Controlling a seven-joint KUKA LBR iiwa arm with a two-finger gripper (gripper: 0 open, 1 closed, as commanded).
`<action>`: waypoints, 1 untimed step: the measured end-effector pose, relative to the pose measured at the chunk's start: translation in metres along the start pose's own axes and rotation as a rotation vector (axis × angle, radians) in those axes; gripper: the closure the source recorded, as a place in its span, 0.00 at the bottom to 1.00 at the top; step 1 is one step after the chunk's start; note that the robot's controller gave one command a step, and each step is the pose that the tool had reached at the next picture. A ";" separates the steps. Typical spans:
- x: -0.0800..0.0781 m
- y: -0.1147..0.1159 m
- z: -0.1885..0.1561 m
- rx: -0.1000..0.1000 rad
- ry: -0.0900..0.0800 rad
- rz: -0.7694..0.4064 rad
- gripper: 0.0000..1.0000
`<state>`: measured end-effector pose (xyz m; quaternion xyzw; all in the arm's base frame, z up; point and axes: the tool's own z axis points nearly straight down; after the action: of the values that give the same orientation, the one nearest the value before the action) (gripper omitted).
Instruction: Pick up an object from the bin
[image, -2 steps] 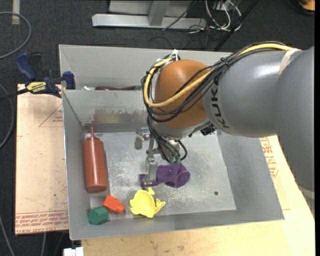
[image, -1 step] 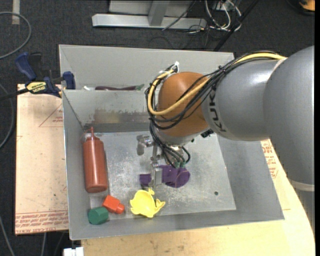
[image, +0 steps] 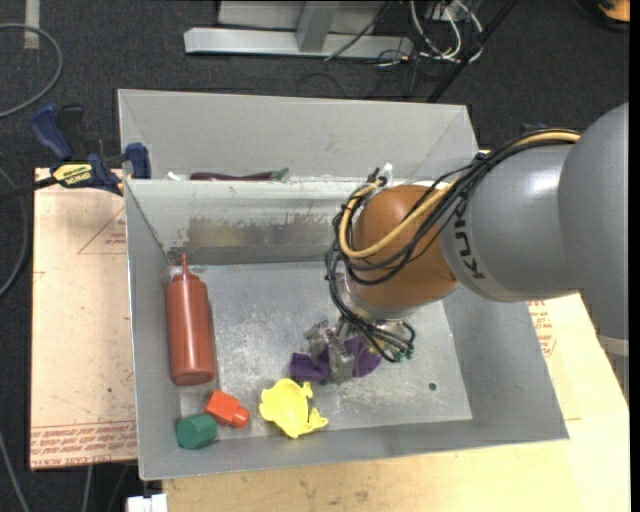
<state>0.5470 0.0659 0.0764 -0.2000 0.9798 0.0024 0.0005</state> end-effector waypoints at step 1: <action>0.000 0.000 0.000 0.000 0.000 0.000 1.00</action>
Offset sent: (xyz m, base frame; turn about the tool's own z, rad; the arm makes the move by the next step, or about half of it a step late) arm 0.0019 0.0127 0.1655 -0.0468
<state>0.5470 0.0660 0.0764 -0.2001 0.9798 0.0025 0.0005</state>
